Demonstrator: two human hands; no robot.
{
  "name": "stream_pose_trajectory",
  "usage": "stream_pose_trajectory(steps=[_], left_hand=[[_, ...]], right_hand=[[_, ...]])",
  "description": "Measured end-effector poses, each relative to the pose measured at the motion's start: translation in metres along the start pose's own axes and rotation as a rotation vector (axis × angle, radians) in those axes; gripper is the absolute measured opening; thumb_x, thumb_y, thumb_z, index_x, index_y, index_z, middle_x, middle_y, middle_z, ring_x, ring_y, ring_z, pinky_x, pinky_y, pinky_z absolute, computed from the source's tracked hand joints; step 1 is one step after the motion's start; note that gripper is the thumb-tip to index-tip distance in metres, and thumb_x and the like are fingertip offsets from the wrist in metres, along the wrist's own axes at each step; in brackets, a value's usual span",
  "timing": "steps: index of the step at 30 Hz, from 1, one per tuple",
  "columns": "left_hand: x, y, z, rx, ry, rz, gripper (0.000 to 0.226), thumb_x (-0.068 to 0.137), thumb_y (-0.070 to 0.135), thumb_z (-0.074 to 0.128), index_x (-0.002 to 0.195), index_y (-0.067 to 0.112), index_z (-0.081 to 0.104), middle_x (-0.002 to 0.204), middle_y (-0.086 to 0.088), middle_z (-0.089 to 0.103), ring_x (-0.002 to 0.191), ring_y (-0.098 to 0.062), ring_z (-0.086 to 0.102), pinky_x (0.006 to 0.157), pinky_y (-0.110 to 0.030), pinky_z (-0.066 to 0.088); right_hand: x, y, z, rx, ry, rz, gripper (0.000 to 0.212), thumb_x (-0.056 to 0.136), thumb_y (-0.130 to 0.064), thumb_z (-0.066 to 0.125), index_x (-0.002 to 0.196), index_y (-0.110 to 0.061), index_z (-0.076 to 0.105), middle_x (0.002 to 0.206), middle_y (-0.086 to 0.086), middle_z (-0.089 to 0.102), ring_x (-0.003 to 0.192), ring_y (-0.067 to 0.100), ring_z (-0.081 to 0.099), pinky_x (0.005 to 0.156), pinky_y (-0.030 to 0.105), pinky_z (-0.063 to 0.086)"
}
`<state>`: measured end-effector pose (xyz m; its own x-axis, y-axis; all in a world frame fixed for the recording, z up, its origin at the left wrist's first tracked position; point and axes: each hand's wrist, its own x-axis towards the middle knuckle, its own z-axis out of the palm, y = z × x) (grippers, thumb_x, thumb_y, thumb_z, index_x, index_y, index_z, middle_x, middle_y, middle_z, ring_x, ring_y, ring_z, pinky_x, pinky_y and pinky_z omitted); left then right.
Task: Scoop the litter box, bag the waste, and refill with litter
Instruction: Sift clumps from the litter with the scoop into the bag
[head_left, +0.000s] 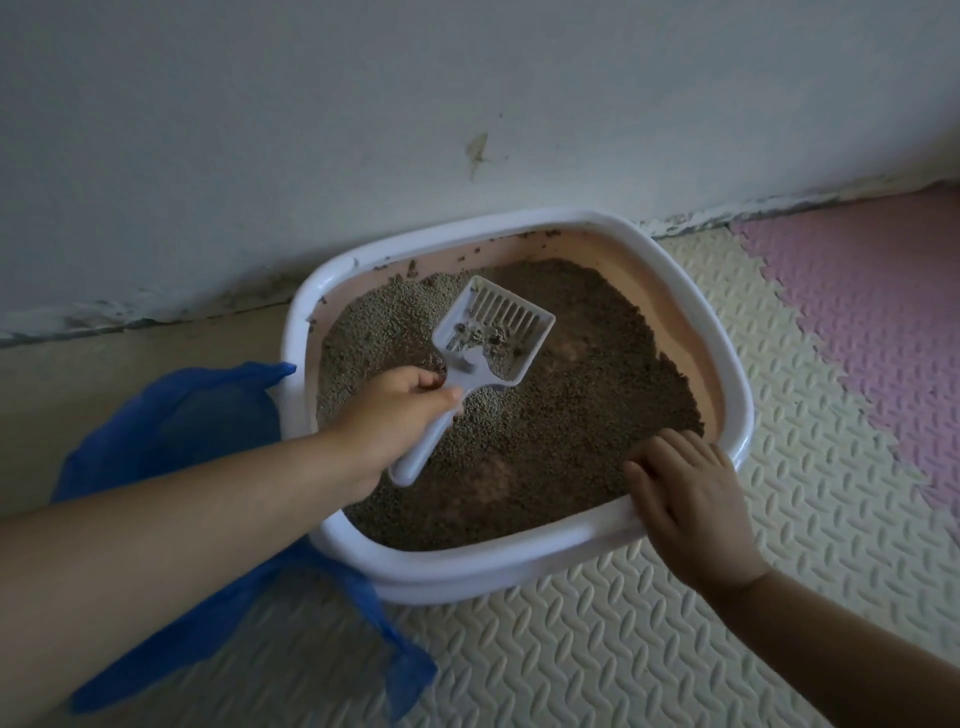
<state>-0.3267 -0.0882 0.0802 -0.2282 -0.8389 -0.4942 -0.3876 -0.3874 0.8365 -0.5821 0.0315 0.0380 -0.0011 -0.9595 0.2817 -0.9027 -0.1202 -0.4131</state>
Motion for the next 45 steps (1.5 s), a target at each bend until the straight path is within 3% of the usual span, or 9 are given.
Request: stream_pose_trajectory(steps=[4,11,15,19,25,31,36,42,45], left_hand=[[-0.001,-0.002,0.013,-0.102,-0.029,-0.133,0.018,0.087,0.023,0.067,0.1,0.01,0.068,0.09,-0.005,0.068,0.074,-0.015,0.054,0.065,-0.026,0.041],[-0.002,-0.002,0.039,-0.293,-0.053,-0.254,0.025,0.079,0.017,0.073,0.1,0.005,0.068,0.085,-0.001,0.072,0.088,-0.017,0.062,0.093,-0.034,0.042],[-0.003,-0.001,0.049,-0.361,-0.092,-0.319,0.027,0.081,0.02,0.073,0.104,0.007,0.068,0.088,-0.005,0.071,0.081,-0.019,0.065,0.076,-0.032,0.051],[0.0,0.0,0.054,-0.352,-0.069,-0.352,0.025,0.078,0.024,0.076,0.099,0.011,0.071,0.098,-0.009,0.072,0.094,-0.026,0.065,0.092,-0.041,0.051],[0.002,0.007,0.064,-0.38,-0.079,-0.353,0.017,0.079,0.021,0.075,0.092,0.011,0.07,0.085,-0.009,0.071,0.078,-0.023,0.066,0.072,-0.032,0.053],[0.012,0.017,0.076,-0.312,-0.085,-0.27,0.016,0.079,0.023,0.076,0.091,0.014,0.069,0.094,-0.005,0.073,0.098,-0.022,0.065,0.093,-0.037,0.049],[0.009,0.024,0.045,0.129,-0.175,0.036,0.019,0.09,0.023,0.063,0.109,0.02,0.066,0.1,0.006,0.067,0.089,-0.002,0.06,0.068,-0.013,0.042],[-0.021,0.009,-0.064,0.846,-0.002,0.395,0.023,0.088,0.027,0.063,0.111,0.033,0.062,0.107,0.02,0.059,0.091,0.006,0.054,0.076,-0.019,0.044],[-0.045,-0.006,-0.118,1.011,0.194,0.461,0.028,0.083,0.018,0.068,0.109,0.027,0.065,0.114,0.008,0.061,0.105,-0.016,0.054,0.085,-0.036,0.045]], right_hand=[[0.001,-0.029,0.003,0.133,-0.044,0.07,0.027,0.093,-0.039,0.042,0.081,-0.021,0.057,0.079,-0.012,0.05,0.075,0.012,0.048,0.067,0.038,0.043],[0.0,-0.066,0.009,0.164,-0.189,0.054,0.039,0.083,-0.064,0.047,0.092,-0.026,0.053,0.08,-0.015,0.051,0.076,0.007,0.048,0.069,0.03,0.043],[-0.001,-0.081,0.014,0.192,-0.193,0.076,0.055,0.076,-0.072,0.05,0.106,-0.026,0.049,0.086,-0.017,0.052,0.079,0.004,0.049,0.072,0.027,0.043],[0.001,-0.089,0.018,0.248,-0.163,0.123,0.05,0.078,-0.06,0.054,0.111,-0.023,0.043,0.087,-0.018,0.055,0.077,0.003,0.054,0.067,0.025,0.046],[0.004,-0.088,0.021,0.281,-0.163,0.196,0.038,0.08,-0.03,0.048,0.114,-0.027,0.032,0.074,-0.011,0.051,0.061,0.01,0.054,0.049,0.016,0.031],[0.024,-0.077,0.021,0.285,-0.177,0.33,0.032,0.094,-0.024,0.05,0.122,-0.016,0.038,0.087,0.004,0.064,0.071,0.025,0.065,0.055,0.035,0.045],[0.031,-0.05,0.005,0.238,-0.194,0.3,0.031,0.096,-0.023,0.051,0.123,-0.016,0.039,0.081,-0.001,0.061,0.065,0.017,0.061,0.056,0.034,0.047],[0.028,-0.029,-0.019,0.242,-0.366,0.218,0.035,0.091,-0.023,0.056,0.124,-0.027,0.043,0.09,-0.011,0.062,0.077,0.003,0.06,0.066,0.028,0.052],[0.03,-0.044,-0.023,0.295,-0.452,0.176,0.038,0.09,-0.02,0.058,0.114,-0.043,0.041,0.09,-0.013,0.06,0.082,-0.001,0.059,0.067,0.024,0.053]])
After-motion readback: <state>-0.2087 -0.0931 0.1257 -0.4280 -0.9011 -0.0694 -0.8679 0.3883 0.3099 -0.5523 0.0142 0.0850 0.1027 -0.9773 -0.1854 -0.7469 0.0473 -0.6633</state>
